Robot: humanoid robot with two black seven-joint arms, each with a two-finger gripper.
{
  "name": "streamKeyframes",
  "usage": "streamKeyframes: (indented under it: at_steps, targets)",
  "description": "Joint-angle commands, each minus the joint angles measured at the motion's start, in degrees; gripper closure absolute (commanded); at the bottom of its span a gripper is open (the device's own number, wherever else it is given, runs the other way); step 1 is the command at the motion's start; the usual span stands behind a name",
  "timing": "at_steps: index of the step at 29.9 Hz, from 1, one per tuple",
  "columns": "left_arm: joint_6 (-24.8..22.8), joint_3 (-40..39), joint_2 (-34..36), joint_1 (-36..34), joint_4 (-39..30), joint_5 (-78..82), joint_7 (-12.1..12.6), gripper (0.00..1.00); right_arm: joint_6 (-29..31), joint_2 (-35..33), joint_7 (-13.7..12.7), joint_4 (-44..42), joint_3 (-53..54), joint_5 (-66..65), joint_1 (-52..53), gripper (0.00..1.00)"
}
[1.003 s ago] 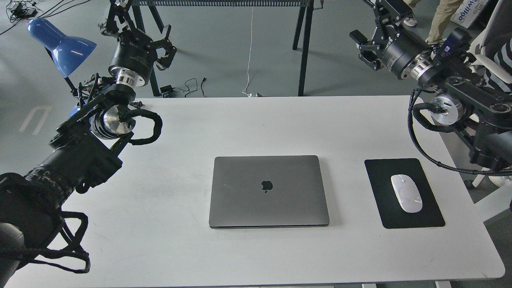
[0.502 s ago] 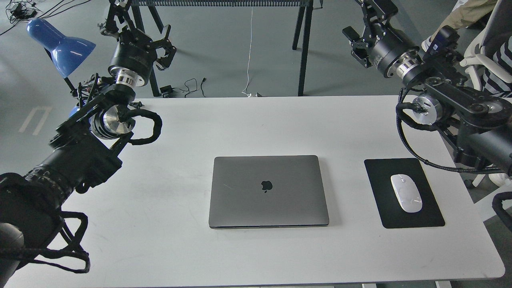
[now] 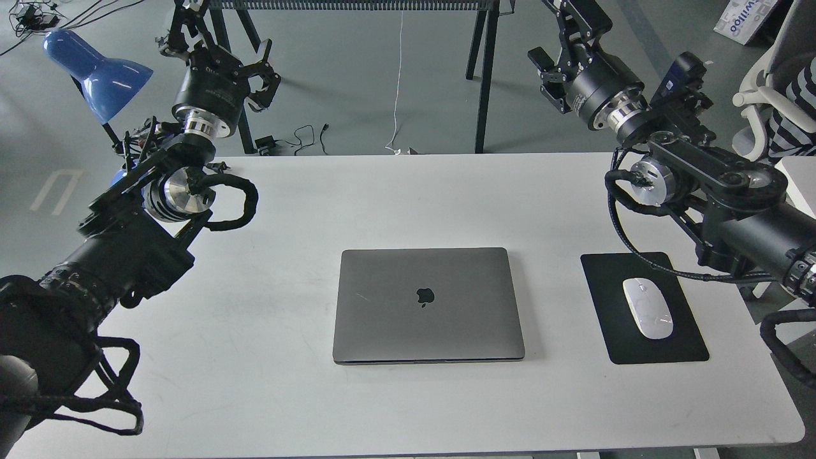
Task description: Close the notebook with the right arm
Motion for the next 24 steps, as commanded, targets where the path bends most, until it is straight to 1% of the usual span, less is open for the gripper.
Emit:
streamKeyframes:
  at_steps: [1, 7, 15, 22, 24]
  targets:
    - [0.0, 0.0, -0.01, 0.08, -0.01, 0.0, 0.0, 0.0, -0.56, 0.09, 0.18, -0.11, 0.37, 0.08, -0.26, 0.01]
    - [0.0, 0.0, -0.01, 0.0, -0.01, 0.0, 0.0, 0.0, -0.83, 0.79, 0.1, -0.11, 4.24, 0.09, -2.89, 0.01]
    - [0.0, 0.0, -0.01, 0.0, -0.01, 0.0, 0.0, 0.0, -0.91, 1.32, 0.27, 0.25, 4.42, 0.09, -2.98, 0.01]
    - [-0.09, 0.0, -0.01, 0.08, -0.01, 0.0, 0.0, 0.0, 1.19, 0.53, 0.62, 6.3, 3.63, 0.09, -4.74, 0.01]
    - [-0.09, 0.0, -0.01, 0.0, -0.01, 0.0, 0.0, 0.0, 2.33, 0.44, 0.54, 6.49, 3.54, 0.0, -5.27, 0.01]
